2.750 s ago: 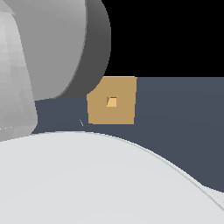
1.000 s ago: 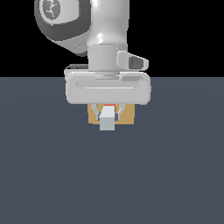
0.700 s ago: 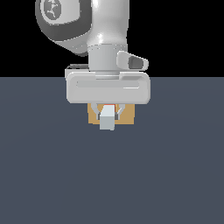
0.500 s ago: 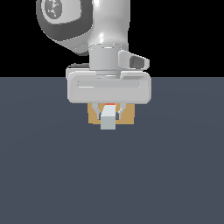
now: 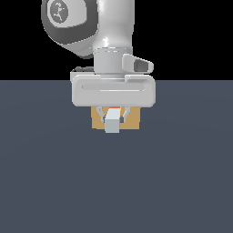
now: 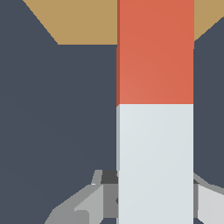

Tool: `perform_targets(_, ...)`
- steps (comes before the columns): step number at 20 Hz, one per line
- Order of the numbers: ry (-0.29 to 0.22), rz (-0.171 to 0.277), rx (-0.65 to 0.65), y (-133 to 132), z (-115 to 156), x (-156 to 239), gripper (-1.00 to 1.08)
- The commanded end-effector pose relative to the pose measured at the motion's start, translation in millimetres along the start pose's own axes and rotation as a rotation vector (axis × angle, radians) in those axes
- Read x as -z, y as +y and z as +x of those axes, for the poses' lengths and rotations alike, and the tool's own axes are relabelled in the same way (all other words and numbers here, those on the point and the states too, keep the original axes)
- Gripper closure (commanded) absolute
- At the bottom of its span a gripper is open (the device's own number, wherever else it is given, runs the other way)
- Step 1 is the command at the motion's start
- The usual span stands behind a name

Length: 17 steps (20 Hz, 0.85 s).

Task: Insert the peg into the horizontal hole in a box.

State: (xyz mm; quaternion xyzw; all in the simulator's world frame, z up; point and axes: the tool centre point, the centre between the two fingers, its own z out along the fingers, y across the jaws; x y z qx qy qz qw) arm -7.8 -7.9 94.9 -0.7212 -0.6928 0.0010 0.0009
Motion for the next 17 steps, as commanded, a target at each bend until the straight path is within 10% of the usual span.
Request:
perform_targets(1, 0.001, -0.003, 0.002, 0.2, 13.5, 1.5, 1.08)
perform_targets(17, 0.001, -0.004, 0.002, 1.7, 94.6, 2.2, 1.08)
